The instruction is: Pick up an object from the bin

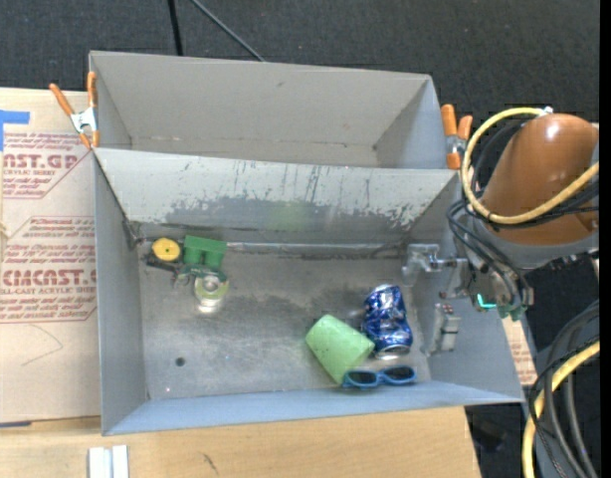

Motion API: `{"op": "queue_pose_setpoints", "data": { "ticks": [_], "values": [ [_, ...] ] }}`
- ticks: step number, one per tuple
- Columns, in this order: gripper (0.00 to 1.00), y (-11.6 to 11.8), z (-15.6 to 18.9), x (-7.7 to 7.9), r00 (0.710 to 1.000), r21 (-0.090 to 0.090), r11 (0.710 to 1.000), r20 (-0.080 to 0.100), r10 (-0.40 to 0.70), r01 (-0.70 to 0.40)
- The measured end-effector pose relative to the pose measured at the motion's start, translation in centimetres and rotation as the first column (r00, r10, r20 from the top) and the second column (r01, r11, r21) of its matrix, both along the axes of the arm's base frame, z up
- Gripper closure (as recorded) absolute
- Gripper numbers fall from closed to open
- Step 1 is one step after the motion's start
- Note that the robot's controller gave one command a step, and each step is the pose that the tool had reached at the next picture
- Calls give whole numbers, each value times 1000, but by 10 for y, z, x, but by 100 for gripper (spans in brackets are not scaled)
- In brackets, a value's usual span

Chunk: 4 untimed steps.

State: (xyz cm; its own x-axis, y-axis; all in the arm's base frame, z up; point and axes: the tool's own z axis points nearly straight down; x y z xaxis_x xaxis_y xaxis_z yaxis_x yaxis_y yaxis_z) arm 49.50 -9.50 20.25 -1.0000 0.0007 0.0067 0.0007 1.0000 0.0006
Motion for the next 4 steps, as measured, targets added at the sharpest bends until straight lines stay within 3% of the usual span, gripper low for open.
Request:
{"op": "queue_pose_setpoints", "data": {
  "ticks": [1, 2, 3, 4],
  "values": [
    [0, 19, -122, 18, 958, 2, 958, 4, 288, -288],
    [0, -33, -133, 15, 733, 3, 733, 9, 680, -680],
    [100, -33, -132, 16, 732, 0, 732, 9, 682, -682],
    [100, -19, -1, 8, 723, -7, 723, 12, 691, -691]
  ]
}}
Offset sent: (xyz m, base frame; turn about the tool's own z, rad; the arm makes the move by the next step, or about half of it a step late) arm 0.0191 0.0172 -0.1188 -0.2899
